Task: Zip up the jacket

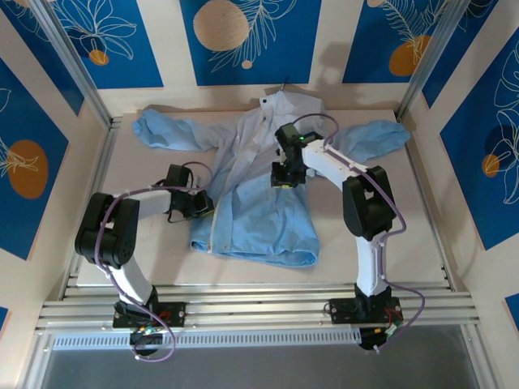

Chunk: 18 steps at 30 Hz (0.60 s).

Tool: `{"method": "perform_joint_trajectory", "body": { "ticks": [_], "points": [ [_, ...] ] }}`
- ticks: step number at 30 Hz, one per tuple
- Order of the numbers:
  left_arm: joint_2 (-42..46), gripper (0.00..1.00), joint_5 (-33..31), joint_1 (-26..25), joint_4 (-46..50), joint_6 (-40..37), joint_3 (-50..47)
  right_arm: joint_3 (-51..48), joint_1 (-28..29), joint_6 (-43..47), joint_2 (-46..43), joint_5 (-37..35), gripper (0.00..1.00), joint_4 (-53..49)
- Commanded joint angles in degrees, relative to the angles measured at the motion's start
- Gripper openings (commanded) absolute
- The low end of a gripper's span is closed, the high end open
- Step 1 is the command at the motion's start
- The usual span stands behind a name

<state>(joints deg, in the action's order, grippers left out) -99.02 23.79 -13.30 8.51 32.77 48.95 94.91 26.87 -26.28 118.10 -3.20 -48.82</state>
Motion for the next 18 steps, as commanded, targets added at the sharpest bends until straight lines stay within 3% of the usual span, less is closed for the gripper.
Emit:
{"method": "perform_joint_trajectory", "body": {
  "ticks": [1, 9, 14, 18],
  "points": [
    [0.1, 0.01, -4.8, -0.4, 1.6, 1.3, -2.5, 0.3, 0.4, -1.4, 4.3, 3.3, 0.21, 0.7],
    [5.4, 0.02, -11.5, -0.2, 8.0, -0.3, -7.8, 13.5, -4.9, 2.6, 16.8, 2.9, 0.17, -5.1],
    [7.9, 0.03, -10.8, -0.2, 4.9, 2.2, -13.2, 27.0, -8.1, 4.6, 24.0, 1.6, 0.16, -11.6],
    [7.6, 0.03, -7.6, -0.6, 2.1, 3.8, -13.4, 27.6, -9.9, 5.6, 23.3, 0.9, 0.16, -12.0]
  ]
}}
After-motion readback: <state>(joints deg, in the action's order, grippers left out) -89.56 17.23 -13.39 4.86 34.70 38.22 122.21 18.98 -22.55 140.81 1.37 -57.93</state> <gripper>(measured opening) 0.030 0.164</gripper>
